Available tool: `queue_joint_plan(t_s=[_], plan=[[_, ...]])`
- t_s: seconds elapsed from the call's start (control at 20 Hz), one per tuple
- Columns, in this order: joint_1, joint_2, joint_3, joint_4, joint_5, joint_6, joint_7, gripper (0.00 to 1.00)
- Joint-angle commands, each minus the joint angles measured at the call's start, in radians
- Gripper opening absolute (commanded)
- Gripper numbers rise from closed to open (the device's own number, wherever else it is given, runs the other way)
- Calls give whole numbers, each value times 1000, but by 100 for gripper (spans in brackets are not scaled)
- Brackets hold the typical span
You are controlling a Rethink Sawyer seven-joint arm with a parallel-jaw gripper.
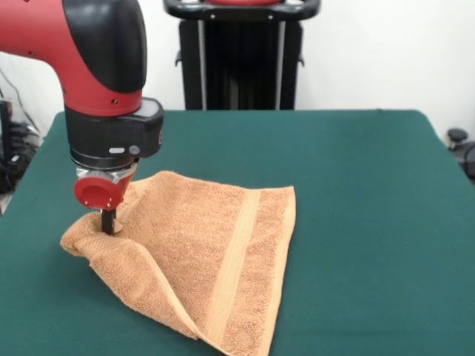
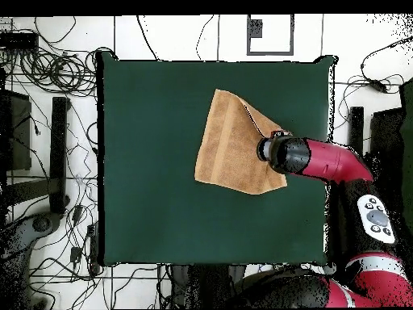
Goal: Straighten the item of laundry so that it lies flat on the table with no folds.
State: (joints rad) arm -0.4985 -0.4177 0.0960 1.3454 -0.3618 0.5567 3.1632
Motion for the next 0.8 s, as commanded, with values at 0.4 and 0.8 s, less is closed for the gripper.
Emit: queue_joint_plan(t_s=[0.4, 0.8], plan=[[-7, 103, 152, 64, -96, -71, -228, 0], [-23, 177, 194, -61, -100, 45, -303, 0]])
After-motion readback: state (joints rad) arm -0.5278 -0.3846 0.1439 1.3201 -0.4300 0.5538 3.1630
